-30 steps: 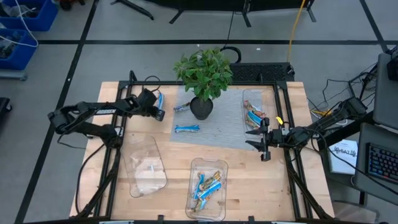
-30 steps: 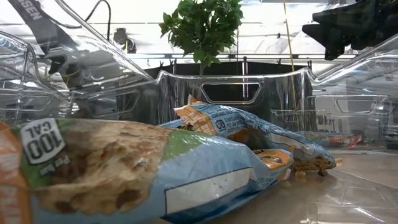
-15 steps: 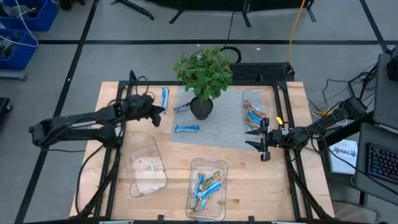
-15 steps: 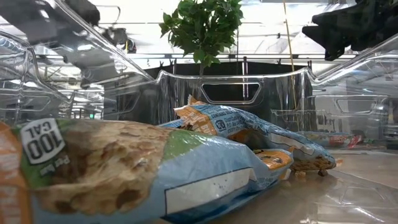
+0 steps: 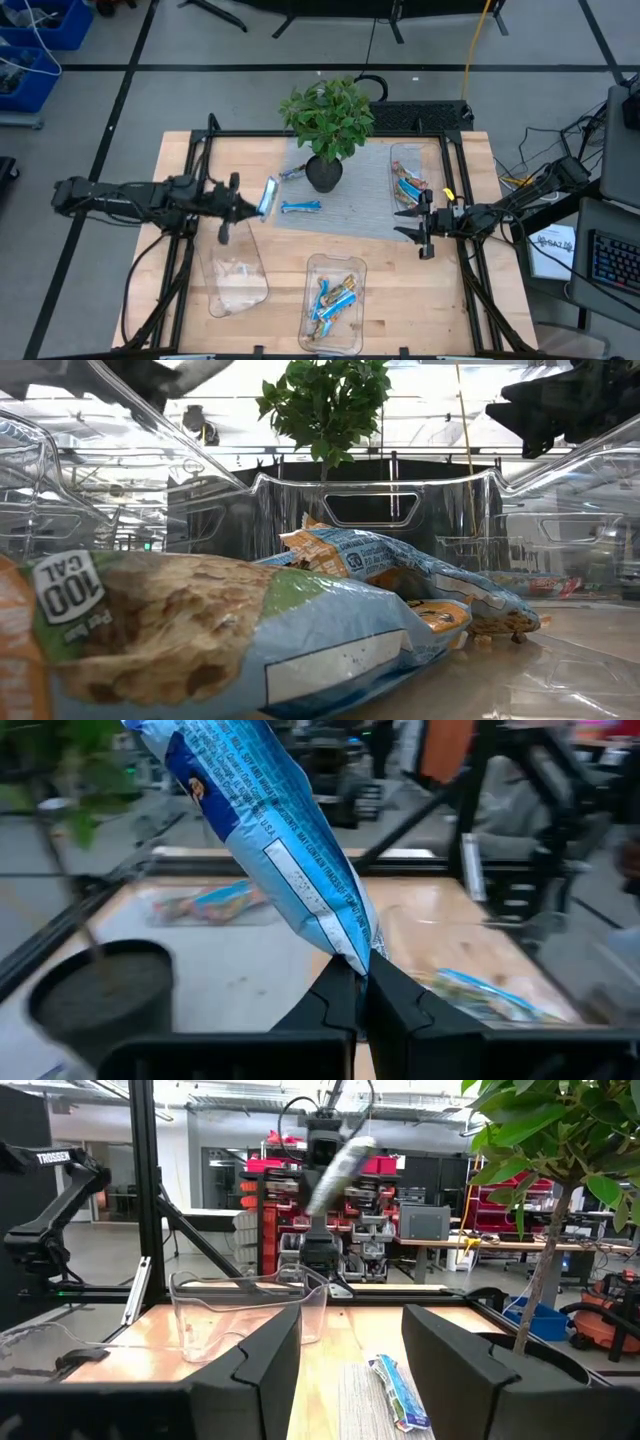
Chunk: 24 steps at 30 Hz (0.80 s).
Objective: Pick and place Granola Bars by type
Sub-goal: Put the top left blue granola bar into the left transparent bin
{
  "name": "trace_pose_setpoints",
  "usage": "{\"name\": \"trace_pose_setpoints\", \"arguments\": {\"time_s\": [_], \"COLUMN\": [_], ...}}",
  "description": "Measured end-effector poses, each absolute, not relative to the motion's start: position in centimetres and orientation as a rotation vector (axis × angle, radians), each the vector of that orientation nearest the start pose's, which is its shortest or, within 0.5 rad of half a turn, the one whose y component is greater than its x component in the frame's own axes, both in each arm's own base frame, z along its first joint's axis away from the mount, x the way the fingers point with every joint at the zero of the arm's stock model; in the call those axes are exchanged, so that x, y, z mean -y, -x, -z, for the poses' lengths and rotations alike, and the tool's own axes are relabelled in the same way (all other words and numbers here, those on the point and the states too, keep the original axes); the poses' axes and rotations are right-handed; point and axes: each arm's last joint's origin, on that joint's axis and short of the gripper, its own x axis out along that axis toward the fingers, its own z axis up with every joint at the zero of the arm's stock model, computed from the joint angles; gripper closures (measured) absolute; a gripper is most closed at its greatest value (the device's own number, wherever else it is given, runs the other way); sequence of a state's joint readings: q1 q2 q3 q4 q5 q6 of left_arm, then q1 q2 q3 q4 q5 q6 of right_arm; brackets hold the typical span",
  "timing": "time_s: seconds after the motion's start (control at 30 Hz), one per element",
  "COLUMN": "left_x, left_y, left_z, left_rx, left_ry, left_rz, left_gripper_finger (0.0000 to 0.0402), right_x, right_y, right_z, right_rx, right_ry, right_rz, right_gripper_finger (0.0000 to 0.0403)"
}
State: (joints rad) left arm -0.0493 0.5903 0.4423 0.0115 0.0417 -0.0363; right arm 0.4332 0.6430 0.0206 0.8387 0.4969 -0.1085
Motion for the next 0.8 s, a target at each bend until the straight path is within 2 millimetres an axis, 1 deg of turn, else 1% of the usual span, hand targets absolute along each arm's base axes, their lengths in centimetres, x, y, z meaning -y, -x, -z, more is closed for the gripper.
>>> {"name": "trace_pose_setpoints", "arguments": {"time_s": [0.1, 0.27, 0.37, 0.57, 0.7, 0.8], "left_x": [1.9, 3.6, 4.6, 6.8, 7.7, 8.4], "left_y": [-14.4, -14.0, -13.5, -12.5, -11.6, -11.1], "left_z": [-26.1, -25.6, -25.3, -25.3, -24.8, -24.3], "left_rx": [-0.135, -0.189, -0.211, -0.219, -0.257, -0.293], "left_ry": [0.038, 0.052, 0.085, 0.166, 0.213, 0.284], "left_rz": [0.114, 0.081, 0.066, 0.116, 0.096, 0.089], "left_gripper_finger": [0.0393, 0.0393, 0.0393, 0.0393, 0.0393, 0.0394], "right_x": [-4.4, -4.4, -4.4, -4.4, -4.4, -4.4], "right_y": [-12.7, -12.7, -12.7, -12.7, -12.7, -12.7], "right_z": [-18.7, -18.7, -18.7, -18.7, -18.6, -18.7], "right_rx": [0.185, 0.185, 0.184, 0.184, 0.177, 0.178], "right_ry": [0.004, 0.003, -0.004, -0.005, -0.001, -0.003], "right_rz": [0.073, 0.072, 0.071, 0.072, 0.071, 0.071], "right_gripper_finger": [0.0236, 0.0236, 0.0236, 0.0236, 0.0236, 0.0236]}}
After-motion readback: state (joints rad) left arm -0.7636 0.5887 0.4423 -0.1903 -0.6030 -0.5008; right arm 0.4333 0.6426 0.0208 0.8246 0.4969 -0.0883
